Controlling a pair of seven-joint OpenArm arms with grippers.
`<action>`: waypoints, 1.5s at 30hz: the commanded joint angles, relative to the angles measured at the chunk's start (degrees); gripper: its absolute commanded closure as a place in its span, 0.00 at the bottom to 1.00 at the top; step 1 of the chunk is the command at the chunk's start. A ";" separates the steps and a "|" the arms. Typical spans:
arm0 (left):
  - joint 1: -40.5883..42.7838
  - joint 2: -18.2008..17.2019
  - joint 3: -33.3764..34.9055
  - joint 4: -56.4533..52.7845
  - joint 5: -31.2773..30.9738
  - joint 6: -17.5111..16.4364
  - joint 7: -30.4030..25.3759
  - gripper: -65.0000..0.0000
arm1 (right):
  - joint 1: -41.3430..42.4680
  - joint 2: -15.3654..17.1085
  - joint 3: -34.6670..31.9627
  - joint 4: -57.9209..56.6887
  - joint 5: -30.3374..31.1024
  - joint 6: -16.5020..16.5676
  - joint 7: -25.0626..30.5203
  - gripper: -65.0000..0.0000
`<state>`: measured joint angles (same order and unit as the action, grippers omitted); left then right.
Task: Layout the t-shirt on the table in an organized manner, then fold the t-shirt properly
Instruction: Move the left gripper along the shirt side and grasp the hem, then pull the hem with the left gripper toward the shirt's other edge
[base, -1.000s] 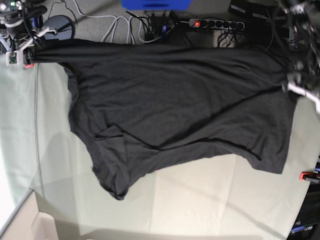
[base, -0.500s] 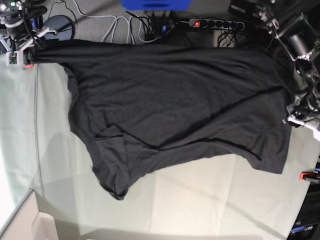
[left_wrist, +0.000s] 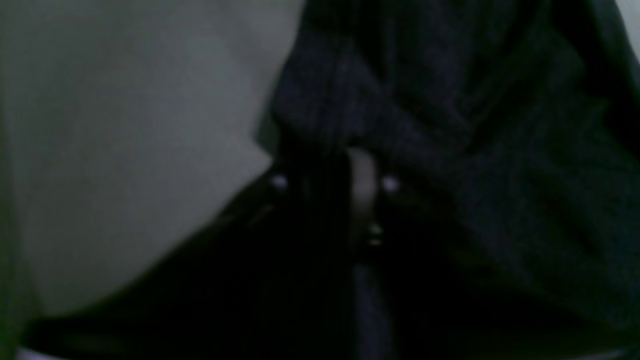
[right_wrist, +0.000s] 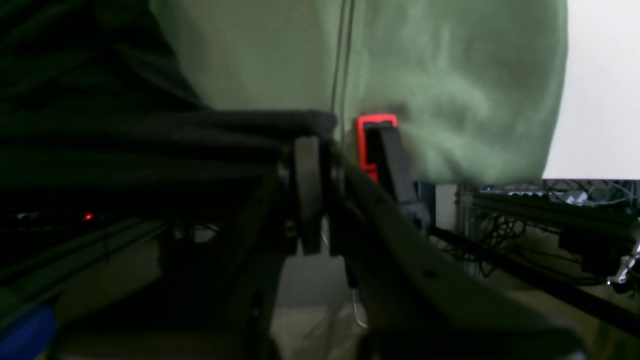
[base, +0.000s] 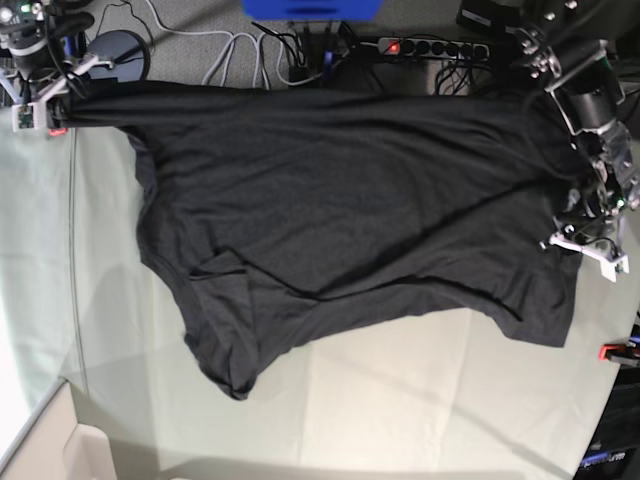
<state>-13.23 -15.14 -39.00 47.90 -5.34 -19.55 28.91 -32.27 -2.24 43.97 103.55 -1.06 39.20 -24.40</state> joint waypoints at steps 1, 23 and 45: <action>-2.19 -0.73 0.01 0.50 -0.59 -0.45 -0.38 0.95 | -0.39 0.53 0.39 0.85 0.66 0.80 1.06 1.00; -18.37 -0.73 0.89 0.50 -0.59 -0.45 -0.55 1.00 | -0.39 0.53 0.39 0.76 0.66 0.80 1.06 1.00; -25.05 1.99 5.29 0.32 -0.68 -0.45 -0.47 0.76 | 0.58 0.35 0.30 0.76 0.66 0.80 1.06 1.00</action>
<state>-36.21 -12.40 -33.89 47.29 -5.39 -19.70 29.80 -31.16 -2.37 43.90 103.50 -1.04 39.18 -24.25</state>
